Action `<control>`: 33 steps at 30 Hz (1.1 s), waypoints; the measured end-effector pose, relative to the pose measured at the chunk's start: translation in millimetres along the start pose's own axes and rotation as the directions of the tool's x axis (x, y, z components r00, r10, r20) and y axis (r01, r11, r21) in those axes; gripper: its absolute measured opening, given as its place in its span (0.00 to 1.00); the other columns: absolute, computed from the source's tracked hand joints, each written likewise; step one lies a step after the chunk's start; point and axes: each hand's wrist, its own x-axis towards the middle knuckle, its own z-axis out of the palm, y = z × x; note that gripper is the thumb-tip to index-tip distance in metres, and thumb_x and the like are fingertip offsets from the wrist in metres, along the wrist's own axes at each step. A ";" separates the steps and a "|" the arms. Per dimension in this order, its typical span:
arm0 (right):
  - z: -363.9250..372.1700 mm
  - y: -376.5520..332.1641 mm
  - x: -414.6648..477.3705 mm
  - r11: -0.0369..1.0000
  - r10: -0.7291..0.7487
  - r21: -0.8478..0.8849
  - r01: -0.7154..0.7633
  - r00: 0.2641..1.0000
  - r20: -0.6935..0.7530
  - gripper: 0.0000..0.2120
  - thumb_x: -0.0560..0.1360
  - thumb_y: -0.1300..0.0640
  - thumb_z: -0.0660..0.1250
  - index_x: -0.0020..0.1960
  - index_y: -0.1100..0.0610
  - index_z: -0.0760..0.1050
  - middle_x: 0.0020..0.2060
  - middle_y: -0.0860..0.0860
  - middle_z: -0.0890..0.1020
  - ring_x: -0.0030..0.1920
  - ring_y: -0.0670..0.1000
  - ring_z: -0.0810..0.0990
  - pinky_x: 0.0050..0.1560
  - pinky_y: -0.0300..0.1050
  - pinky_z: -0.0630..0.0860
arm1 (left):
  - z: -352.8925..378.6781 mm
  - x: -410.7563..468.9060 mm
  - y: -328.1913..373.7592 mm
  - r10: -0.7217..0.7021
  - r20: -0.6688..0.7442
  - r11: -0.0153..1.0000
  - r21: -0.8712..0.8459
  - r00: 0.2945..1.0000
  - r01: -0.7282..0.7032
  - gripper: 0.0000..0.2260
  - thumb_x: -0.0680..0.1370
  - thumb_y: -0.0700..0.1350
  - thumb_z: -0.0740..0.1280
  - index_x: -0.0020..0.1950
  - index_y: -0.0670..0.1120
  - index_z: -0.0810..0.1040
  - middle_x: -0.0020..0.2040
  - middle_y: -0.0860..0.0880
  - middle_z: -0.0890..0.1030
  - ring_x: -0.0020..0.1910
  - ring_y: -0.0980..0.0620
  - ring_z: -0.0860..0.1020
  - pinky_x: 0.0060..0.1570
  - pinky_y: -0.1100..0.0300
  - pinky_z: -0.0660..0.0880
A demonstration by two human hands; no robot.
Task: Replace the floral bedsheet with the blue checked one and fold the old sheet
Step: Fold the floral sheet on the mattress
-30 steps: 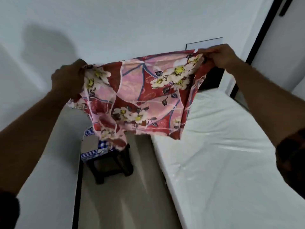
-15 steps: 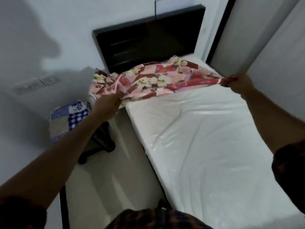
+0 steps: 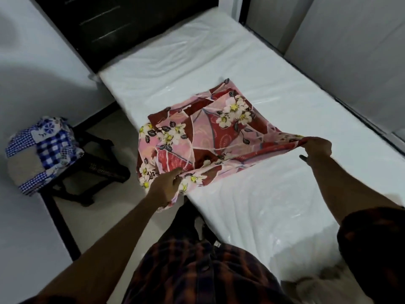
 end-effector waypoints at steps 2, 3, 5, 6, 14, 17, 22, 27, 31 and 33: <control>16.0 -7.3 1.4 0.991 0.042 0.129 -0.040 0.999 -0.017 0.13 0.70 0.67 0.64 0.40 0.51 0.82 0.47 0.56 0.83 0.46 0.54 0.81 0.34 0.47 0.80 | -6.1 17.2 -3.5 0.022 0.016 0.999 -0.024 1.000 -0.022 0.13 0.82 0.44 0.63 0.65 0.44 0.78 0.50 0.42 0.84 0.39 0.48 0.78 0.37 0.61 0.69; 26.8 -15.0 2.1 0.982 0.041 0.184 -0.036 0.999 -0.025 0.16 0.71 0.69 0.62 0.38 0.52 0.82 0.47 0.58 0.83 0.45 0.56 0.81 0.34 0.49 0.81 | -14.5 25.9 -5.4 0.028 0.023 0.999 -0.035 0.999 -0.027 0.13 0.83 0.44 0.63 0.65 0.44 0.78 0.48 0.42 0.84 0.37 0.50 0.77 0.35 0.61 0.69; 56.6 -37.8 12.7 0.971 -0.012 0.236 0.018 1.000 -0.024 0.18 0.70 0.71 0.60 0.36 0.53 0.83 0.45 0.60 0.84 0.44 0.59 0.83 0.37 0.51 0.83 | -34.3 52.5 -16.9 0.023 0.020 0.997 -0.070 1.000 -0.021 0.14 0.82 0.45 0.63 0.65 0.42 0.78 0.49 0.42 0.84 0.39 0.48 0.79 0.39 0.57 0.74; 74.4 -53.8 14.3 0.969 -0.043 0.243 0.048 0.999 -0.023 0.17 0.69 0.71 0.60 0.35 0.53 0.83 0.42 0.60 0.84 0.43 0.61 0.84 0.38 0.53 0.83 | -46.7 67.7 -23.0 0.007 0.008 0.996 -0.087 1.000 -0.006 0.14 0.82 0.45 0.63 0.65 0.41 0.78 0.49 0.41 0.84 0.41 0.47 0.79 0.41 0.56 0.75; 249.4 -191.1 51.3 0.979 -0.205 0.017 0.204 0.971 0.120 0.12 0.73 0.67 0.66 0.36 0.56 0.83 0.28 0.55 0.84 0.31 0.57 0.85 0.29 0.45 0.80 | -115.8 216.6 -108.9 -0.425 -0.001 0.903 -0.067 0.905 0.424 0.12 0.84 0.47 0.60 0.48 0.40 0.76 0.36 0.43 0.76 0.37 0.42 0.76 0.36 0.62 0.70; 308.1 -207.8 78.8 0.971 -0.228 -0.042 0.234 0.966 0.122 0.09 0.72 0.64 0.66 0.40 0.53 0.83 0.35 0.52 0.86 0.38 0.54 0.87 0.43 0.52 0.85 | -119.0 268.4 -146.3 -0.557 -0.049 0.829 -0.099 0.829 0.551 0.14 0.82 0.51 0.61 0.58 0.41 0.78 0.52 0.39 0.81 0.49 0.37 0.80 0.47 0.49 0.79; 355.3 -179.7 110.6 0.944 -0.253 -0.139 0.299 0.927 0.275 0.29 0.73 0.49 0.71 0.72 0.52 0.70 0.55 0.41 0.76 0.47 0.35 0.77 0.50 0.29 0.75 | -93.1 319.8 -175.4 -0.713 -0.041 0.656 0.312 0.699 0.687 0.25 0.77 0.60 0.63 0.71 0.50 0.71 0.72 0.39 0.69 0.73 0.35 0.63 0.68 0.31 0.58; 331.3 -101.1 95.4 0.876 -0.398 -0.254 0.410 0.912 0.098 0.16 0.72 0.56 0.66 0.58 0.48 0.80 0.53 0.44 0.84 0.54 0.41 0.82 0.56 0.41 0.79 | -40.5 315.7 -132.8 -0.451 -0.124 0.830 0.306 0.884 0.467 0.30 0.79 0.60 0.62 0.75 0.44 0.65 0.77 0.38 0.63 0.78 0.36 0.55 0.72 0.31 0.52; 291.0 -24.0 73.6 0.903 -0.375 -0.310 0.297 0.898 -0.232 0.19 0.71 0.49 0.71 0.61 0.53 0.81 0.54 0.54 0.83 0.56 0.55 0.80 0.57 0.49 0.77 | 10.8 315.9 -87.4 -0.173 -0.017 0.902 0.399 0.985 0.165 0.31 0.79 0.65 0.54 0.78 0.50 0.62 0.80 0.42 0.59 0.79 0.38 0.54 0.72 0.28 0.48; 276.1 10.0 72.7 0.963 -0.192 -0.243 0.114 0.926 -0.326 0.31 0.70 0.46 0.74 0.70 0.54 0.73 0.59 0.58 0.78 0.61 0.59 0.77 0.62 0.49 0.72 | 37.9 314.5 -64.7 0.021 0.037 0.916 0.401 0.999 -0.034 0.32 0.79 0.67 0.55 0.80 0.53 0.60 0.81 0.42 0.55 0.80 0.39 0.51 0.72 0.28 0.48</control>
